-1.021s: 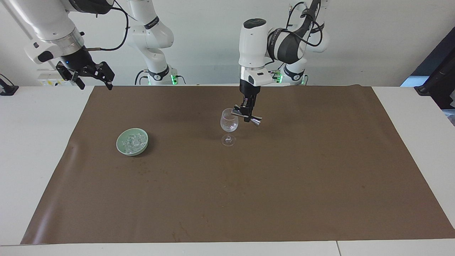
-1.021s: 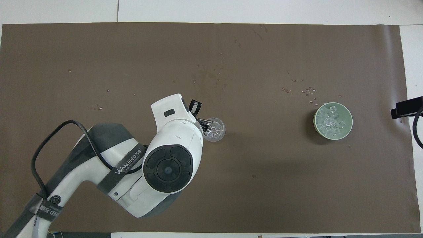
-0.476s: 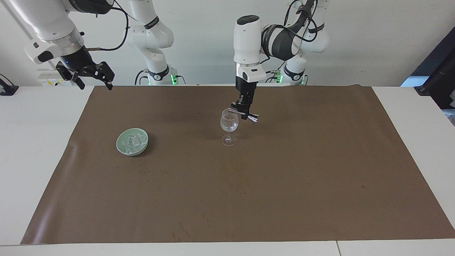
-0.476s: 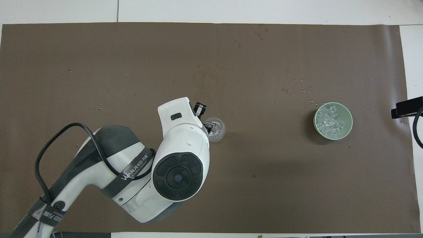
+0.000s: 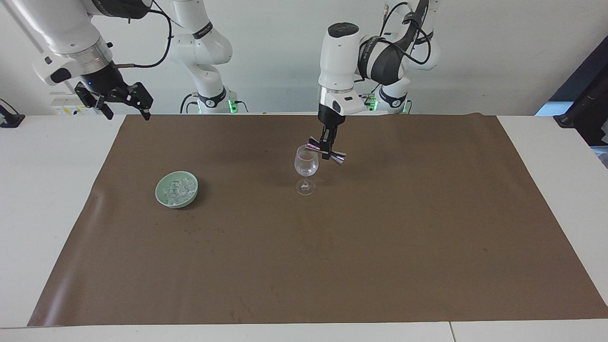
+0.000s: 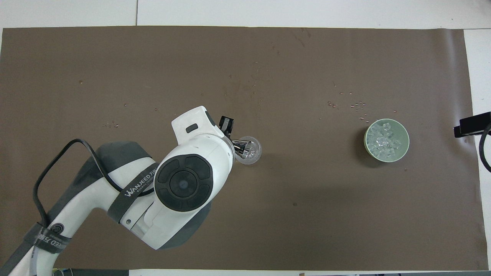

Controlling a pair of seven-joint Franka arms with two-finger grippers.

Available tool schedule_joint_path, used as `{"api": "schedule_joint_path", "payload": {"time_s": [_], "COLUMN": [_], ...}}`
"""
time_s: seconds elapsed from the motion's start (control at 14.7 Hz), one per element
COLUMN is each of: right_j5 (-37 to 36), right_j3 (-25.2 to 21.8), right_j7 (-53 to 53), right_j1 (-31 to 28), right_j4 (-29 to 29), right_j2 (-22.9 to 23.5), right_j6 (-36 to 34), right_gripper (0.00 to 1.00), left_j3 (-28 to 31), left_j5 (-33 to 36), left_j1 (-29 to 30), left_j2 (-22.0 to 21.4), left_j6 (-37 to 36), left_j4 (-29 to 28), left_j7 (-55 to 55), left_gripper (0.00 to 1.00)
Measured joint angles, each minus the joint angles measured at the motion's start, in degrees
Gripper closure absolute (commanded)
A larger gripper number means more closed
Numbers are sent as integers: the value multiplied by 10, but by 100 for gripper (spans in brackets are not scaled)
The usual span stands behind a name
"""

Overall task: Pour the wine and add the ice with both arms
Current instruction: 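Tilt the silver cup over the clear glass with the left gripper to pour, then carry the cup back with the left gripper while the right gripper reaches the container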

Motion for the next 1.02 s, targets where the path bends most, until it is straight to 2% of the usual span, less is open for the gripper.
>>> {"api": "schedule_joint_path", "payload": {"time_s": [0.27,0.41,0.75,1.02], "right_j5": [0,1,1,18], "right_j3": [0,3,7,6], "right_j7": [0,-2,-61,-129], "right_j1": [1,4,23,23], "right_j4": [-2,-17,-145,-207], "right_j2": [0,-3,-20,-9], "right_j6": [-2,28,181,241], "right_gripper": [0,0,0,0], "left_j3": [2,3,7,9], "left_j5": [-117,-194,-353,-454], "left_j1": [38,70,186,286], "left_j2": [1,3,9,16], "left_j6": [0,0,2,2], "left_j4": [0,-1,-13,-22], "left_j7": [33,86,205,281], "left_gripper": [100,100,100,100]}}
